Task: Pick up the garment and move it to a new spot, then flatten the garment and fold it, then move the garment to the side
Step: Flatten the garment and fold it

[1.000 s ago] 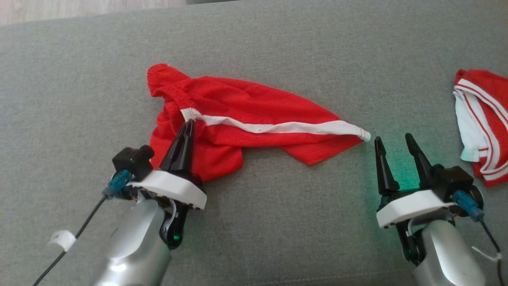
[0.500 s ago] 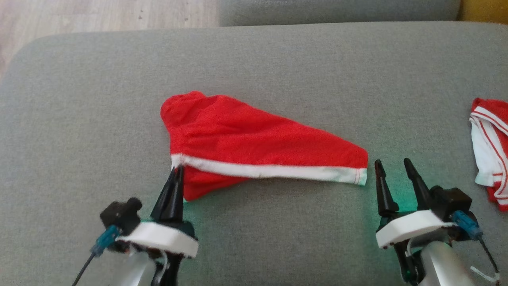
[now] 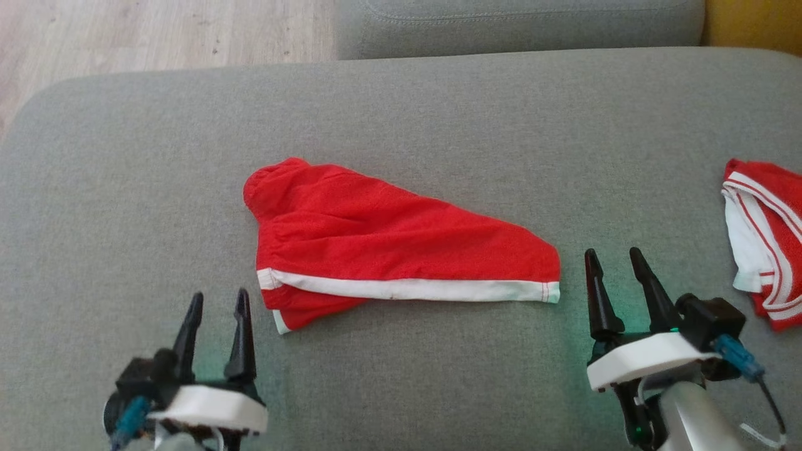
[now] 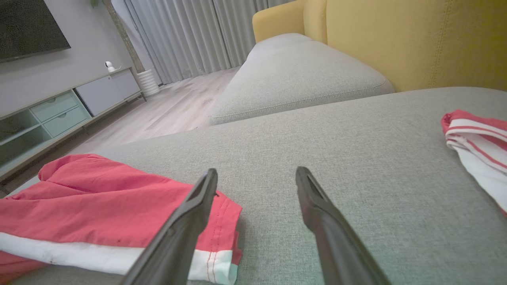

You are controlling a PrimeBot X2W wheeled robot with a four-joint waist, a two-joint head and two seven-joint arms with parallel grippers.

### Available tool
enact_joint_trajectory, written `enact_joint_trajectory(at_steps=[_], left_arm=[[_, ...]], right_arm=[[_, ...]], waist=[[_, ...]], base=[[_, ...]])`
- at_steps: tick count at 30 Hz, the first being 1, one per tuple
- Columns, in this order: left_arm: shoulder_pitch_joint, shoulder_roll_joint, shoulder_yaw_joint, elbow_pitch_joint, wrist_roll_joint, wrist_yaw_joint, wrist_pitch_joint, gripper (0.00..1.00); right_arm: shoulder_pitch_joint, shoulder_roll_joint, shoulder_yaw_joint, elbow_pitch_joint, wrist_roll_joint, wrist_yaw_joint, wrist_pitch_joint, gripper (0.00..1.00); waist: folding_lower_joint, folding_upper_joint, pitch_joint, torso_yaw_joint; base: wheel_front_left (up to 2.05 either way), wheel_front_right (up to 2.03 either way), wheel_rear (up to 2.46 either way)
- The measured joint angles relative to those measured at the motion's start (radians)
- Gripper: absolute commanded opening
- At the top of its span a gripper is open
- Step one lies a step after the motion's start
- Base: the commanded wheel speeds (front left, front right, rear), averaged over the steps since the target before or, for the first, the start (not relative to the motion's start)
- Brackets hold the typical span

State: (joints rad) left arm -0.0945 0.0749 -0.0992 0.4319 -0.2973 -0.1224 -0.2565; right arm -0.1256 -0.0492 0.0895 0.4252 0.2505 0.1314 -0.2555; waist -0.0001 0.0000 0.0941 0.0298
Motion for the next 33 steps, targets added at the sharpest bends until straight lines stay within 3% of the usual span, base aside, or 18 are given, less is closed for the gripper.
enact_joint_trajectory(at_steps=[13, 22, 33], left_arm=[[0.022, -0.026, 0.038, -0.026, 0.062, -0.002, 0.000, 1.00], [0.022, -0.026, 0.014, -0.021, 0.040, -0.010, 0.000, 1.00], [0.020, -0.027, -0.009, -0.017, 0.031, -0.010, 0.000, 1.00]], right_arm=[[0.013, 0.000, 0.021, 0.018, 0.006, 0.000, 0.000, 1.00], [-0.029, 0.000, 0.085, 0.242, 0.002, 0.000, 0.000, 1.00], [-0.139, 0.000, 0.100, 0.396, 0.049, 0.000, -0.008, 1.00]], waist=[[0.0001, 0.0000, 0.007, 0.018], [0.0001, 0.0000, 0.017, 0.035], [0.0000, 0.0000, 0.035, 0.083]], base=[[0.00, 0.00, 0.00], [0.00, 0.00, 0.00], [0.00, 0.00, 0.00]])
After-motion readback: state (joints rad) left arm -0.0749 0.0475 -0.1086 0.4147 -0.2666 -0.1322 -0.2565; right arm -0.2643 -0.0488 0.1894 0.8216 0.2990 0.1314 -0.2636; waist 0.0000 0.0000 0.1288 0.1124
